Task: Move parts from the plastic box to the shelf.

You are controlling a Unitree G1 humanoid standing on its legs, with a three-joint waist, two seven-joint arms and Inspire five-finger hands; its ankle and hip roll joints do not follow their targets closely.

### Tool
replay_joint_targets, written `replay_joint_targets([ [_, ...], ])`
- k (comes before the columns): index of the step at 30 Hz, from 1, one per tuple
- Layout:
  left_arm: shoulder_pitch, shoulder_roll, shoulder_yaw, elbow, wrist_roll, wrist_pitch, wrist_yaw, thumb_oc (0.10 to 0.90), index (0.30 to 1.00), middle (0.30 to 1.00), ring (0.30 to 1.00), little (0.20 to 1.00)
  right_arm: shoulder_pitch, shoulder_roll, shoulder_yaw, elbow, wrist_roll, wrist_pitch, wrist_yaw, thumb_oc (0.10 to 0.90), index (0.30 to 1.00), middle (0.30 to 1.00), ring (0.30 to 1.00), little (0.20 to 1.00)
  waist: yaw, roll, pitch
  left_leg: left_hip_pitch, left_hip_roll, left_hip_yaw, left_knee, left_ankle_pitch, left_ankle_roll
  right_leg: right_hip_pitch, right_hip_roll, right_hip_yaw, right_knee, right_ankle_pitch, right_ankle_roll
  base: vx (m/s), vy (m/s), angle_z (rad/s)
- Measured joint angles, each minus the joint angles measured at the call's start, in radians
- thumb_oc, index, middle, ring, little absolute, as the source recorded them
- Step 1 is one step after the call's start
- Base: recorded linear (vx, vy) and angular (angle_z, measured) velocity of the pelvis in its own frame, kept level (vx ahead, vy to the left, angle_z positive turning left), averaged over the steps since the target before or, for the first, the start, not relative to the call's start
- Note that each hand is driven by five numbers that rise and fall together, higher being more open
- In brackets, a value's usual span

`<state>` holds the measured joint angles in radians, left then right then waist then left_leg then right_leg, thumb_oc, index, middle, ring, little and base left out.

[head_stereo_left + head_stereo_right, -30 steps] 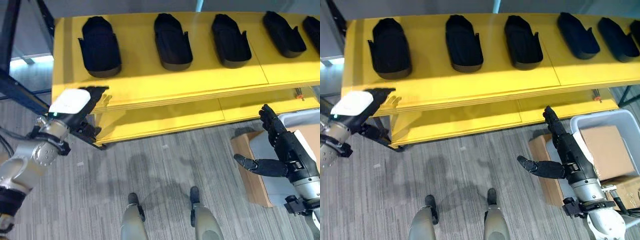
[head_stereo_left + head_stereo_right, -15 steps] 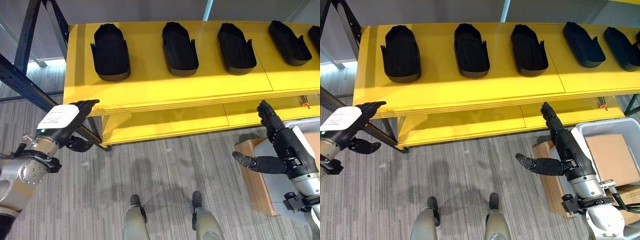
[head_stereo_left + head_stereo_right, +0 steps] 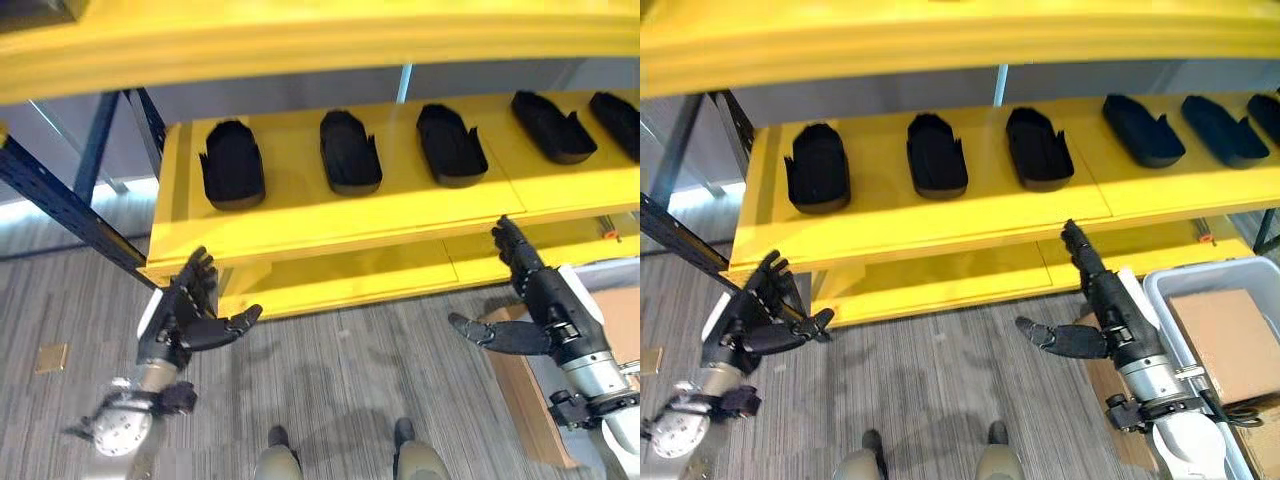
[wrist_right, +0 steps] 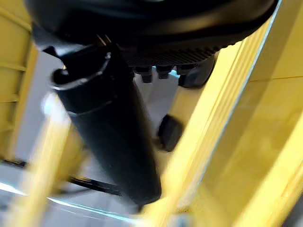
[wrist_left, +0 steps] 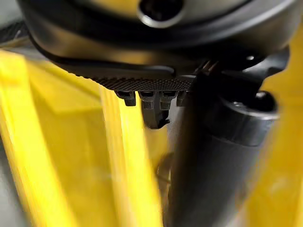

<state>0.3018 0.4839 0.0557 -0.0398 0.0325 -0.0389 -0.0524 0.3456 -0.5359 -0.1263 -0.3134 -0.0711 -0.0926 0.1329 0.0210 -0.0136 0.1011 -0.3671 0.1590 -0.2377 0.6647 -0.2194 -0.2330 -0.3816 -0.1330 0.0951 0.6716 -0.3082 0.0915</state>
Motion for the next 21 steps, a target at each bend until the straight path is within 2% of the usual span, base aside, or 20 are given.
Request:
replay_joint_targets([
  [1,-0.004,-0.04,-0.048,0.054,0.08,0.106,0.0,0.9,1.0,1.0,1.0,1.0,0.007,0.042,0.011,0.081,-0.05,0.029,-0.002,0.9,1.0,1.0,1.0,1.0,-0.016,0.037,-0.026,0.04,0.052,0.025,-0.052,-0.081,-0.02,0.009,0.027,-0.022,0.031,-0.014,0.014,-0.03,-0.287,0.29],
  [2,-0.004,-0.074,-0.103,0.145,0.094,0.25,-0.044,0.9,1.0,1.0,1.0,1.0,0.015,0.083,0.055,0.22,-0.047,0.263,-0.04,0.9,1.0,1.0,1.0,1.0,-0.033,0.032,-0.028,-0.042,0.045,0.079,0.093,-0.08,0.054,0.003,0.018,0.002,0.022,-0.012,0.03,-0.04,-0.288,0.37],
  [3,0.0,-0.084,-0.123,0.167,0.09,0.273,-0.06,0.9,1.0,1.0,1.0,1.0,0.022,0.079,0.057,0.259,-0.047,0.349,-0.035,0.9,1.0,1.0,1.0,1.0,-0.032,0.03,-0.03,-0.1,0.009,0.098,0.231,-0.103,0.122,0.0,0.007,0.003,0.009,-0.006,0.027,-0.05,-0.231,0.23],
  [4,0.022,-0.09,-0.152,0.202,0.09,0.279,-0.085,0.9,1.0,1.0,1.0,1.0,0.041,0.076,0.053,0.315,-0.047,0.459,-0.032,0.9,1.0,1.0,1.0,1.0,-0.026,0.029,-0.034,-0.165,-0.048,0.141,0.382,-0.156,0.21,0.001,-0.014,0.005,-0.014,0.01,0.032,-0.05,-0.209,0.03],
  [5,0.031,-0.094,-0.159,0.22,0.091,0.279,-0.097,0.9,1.0,1.0,1.0,1.0,0.046,0.076,0.051,0.339,-0.047,0.493,-0.032,0.9,1.0,1.0,1.0,1.0,-0.025,0.03,-0.035,-0.18,-0.068,0.161,0.415,-0.172,0.237,0.003,-0.018,0.006,-0.028,0.015,0.027,-0.06,-0.196,-0.12],
  [6,0.05,-0.103,-0.151,0.28,0.013,0.277,-0.136,0.9,1.0,1.0,1.0,1.0,0.059,0.084,0.032,0.422,-0.047,0.596,-0.034,0.9,1.0,1.0,1.0,1.0,-0.022,0.048,-0.046,-0.199,-0.12,0.196,0.41,-0.185,0.239,0.013,-0.02,0.01,-0.082,0.051,0.04,-0.07,-0.186,-0.15],
  [7,0.044,-0.103,-0.142,0.294,-0.006,0.276,-0.136,0.9,1.0,1.0,1.0,1.0,0.058,0.088,0.033,0.449,-0.047,0.599,-0.038,0.9,1.0,1.0,1.0,1.0,-0.022,0.051,-0.048,-0.199,-0.125,0.19,0.412,-0.201,0.212,0.01,-0.02,0.014,-0.083,0.055,0.049,-0.09,-0.17,-0.25],
  [8,0.023,-0.103,-0.121,0.333,-0.008,0.269,-0.128,0.9,1.0,1.0,1.0,1.0,0.048,0.099,0.034,0.482,-0.047,0.585,-0.043,0.9,1.0,1.0,1.0,1.0,-0.025,0.05,-0.049,-0.198,-0.113,0.15,0.443,-0.28,0.159,-0.008,-0.02,0.026,-0.064,0.055,0.051,-0.1,-0.143,-0.36],
  [9,0.007,-0.104,-0.095,0.378,-0.008,0.255,-0.114,0.9,1.0,1.0,1.0,1.0,0.03,0.111,0.038,0.52,-0.046,0.532,-0.044,0.9,1.0,1.0,1.0,1.0,-0.025,0.046,-0.061,-0.171,-0.073,0.094,0.366,-0.357,0.155,-0.048,-0.02,0.048,-0.033,0.053,0.051,-0.13,-0.105,-0.41],
  [10,-0.004,-0.102,-0.084,0.41,-0.007,0.245,-0.099,0.9,1.0,1.0,1.0,1.0,0.016,0.127,0.038,0.556,-0.047,0.475,-0.049,0.9,1.0,1.0,1.0,1.0,-0.028,0.047,-0.067,-0.153,-0.042,0.121,0.29,-0.242,0.15,-0.065,-0.024,0.056,-0.017,0.052,0.051,-0.13,-0.056,-0.36],
  [11,-0.017,-0.108,-0.063,0.474,0.02,0.254,-0.054,0.9,1.0,1.0,1.0,1.0,0.004,0.171,0.074,0.609,-0.046,0.421,-0.08,0.9,1.0,1.0,1.0,1.0,-0.036,0.011,-0.076,-0.136,-0.095,0.155,0.251,-0.228,0.18,-0.075,-0.055,0.076,-0.016,0.074,0.019,-0.14,-0.017,-0.21],
  [12,-0.008,-0.104,-0.049,0.501,0.036,0.254,-0.021,0.9,1.0,1.0,1.0,1.0,0.003,0.193,0.122,0.639,-0.046,0.365,-0.075,0.9,1.0,1.0,1.0,1.0,-0.037,0.006,-0.08,-0.117,-0.095,0.167,0.202,-0.198,0.2,-0.101,-0.022,0.046,0.08,0.064,0.037,-0.11,0.013,-0.13],
  [13,-0.005,-0.102,-0.024,0.535,0.063,0.251,-0.013,0.9,1.0,1.0,1.0,1.0,0.004,0.21,0.166,0.687,-0.045,0.301,-0.05,0.9,1.0,1.0,1.0,1.0,-0.035,-0.004,-0.086,-0.094,-0.095,0.177,0.137,-0.156,0.216,-0.122,0.026,0.014,0.171,0.066,0.027,-0.1,0.029,-0.07],
  [14,-0.004,-0.102,-0.015,0.552,0.07,0.249,-0.007,0.9,1.0,1.0,1.0,1.0,0.006,0.218,0.175,0.704,-0.041,0.276,-0.029,0.9,1.0,1.0,1.0,1.0,-0.033,-0.008,-0.089,-0.081,-0.096,0.182,0.102,-0.134,0.224,-0.125,0.05,0.002,0.198,0.073,0.014,-0.06,0.075,0.03],
  [15,-0.002,-0.103,-0.011,0.599,0.071,0.248,0.026,0.9,1.0,1.0,1.0,1.0,0.001,0.219,0.182,0.762,-0.043,0.215,-0.001,0.9,1.0,1.0,1.0,1.0,-0.027,-0.017,-0.102,-0.05,-0.112,0.191,0.006,-0.081,0.247,-0.121,0.111,-0.049,0.225,0.099,-0.036,-0.03,0.117,0.03],
  [17,0.001,-0.113,-0.014,0.665,0.071,0.239,0.045,0.9,1.0,1.0,1.0,1.0,-0.015,0.214,0.167,0.844,-0.044,0.182,-0.002,0.9,1.0,1.0,1.0,1.0,-0.017,-0.022,-0.11,-0.026,-0.134,0.21,-0.069,-0.032,0.269,-0.118,0.156,-0.113,0.249,0.093,-0.04,0.03,0.192,0.0],
  [18,0.002,-0.119,-0.015,0.695,0.071,0.235,0.044,0.9,1.0,1.0,1.0,1.0,-0.026,0.215,0.155,0.874,-0.044,0.182,-0.002,0.9,1.0,1.0,1.0,1.0,-0.016,-0.023,-0.11,-0.023,-0.148,0.213,-0.082,-0.024,0.273,-0.118,0.166,-0.124,0.267,0.077,-0.053,0.05,0.236,0.03],
  [19,0.003,-0.128,-0.024,0.741,0.071,0.233,0.043,0.9,1.0,1.0,1.0,1.0,-0.037,0.215,0.146,0.925,-0.044,0.183,-0.016,0.9,1.0,1.0,1.0,1.0,-0.014,-0.026,-0.112,-0.023,-0.162,0.226,-0.087,-0.02,0.281,-0.117,0.172,-0.128,0.286,0.038,-0.088,0.04,0.238,0.04],
  [20,0.007,-0.148,-0.025,0.792,0.071,0.235,0.043,0.9,1.0,1.0,1.0,1.0,-0.044,0.221,0.146,0.986,-0.045,0.179,-0.047,0.9,1.0,1.0,1.0,1.0,-0.013,-0.026,-0.113,-0.024,-0.176,0.235,-0.087,-0.011,0.296,-0.113,0.168,-0.122,0.289,-0.02,-0.078,0.02,0.243,0.02],
  [21,0.006,-0.155,-0.028,0.814,0.071,0.235,0.043,0.9,1.0,1.0,1.0,1.0,-0.043,0.227,0.146,1.012,-0.045,0.177,-0.059,0.9,1.0,1.0,1.0,1.0,-0.014,-0.025,-0.113,-0.027,-0.18,0.237,-0.087,-0.01,0.299,-0.113,0.165,-0.118,0.285,-0.041,-0.077,0.01,0.218,0.02],
])
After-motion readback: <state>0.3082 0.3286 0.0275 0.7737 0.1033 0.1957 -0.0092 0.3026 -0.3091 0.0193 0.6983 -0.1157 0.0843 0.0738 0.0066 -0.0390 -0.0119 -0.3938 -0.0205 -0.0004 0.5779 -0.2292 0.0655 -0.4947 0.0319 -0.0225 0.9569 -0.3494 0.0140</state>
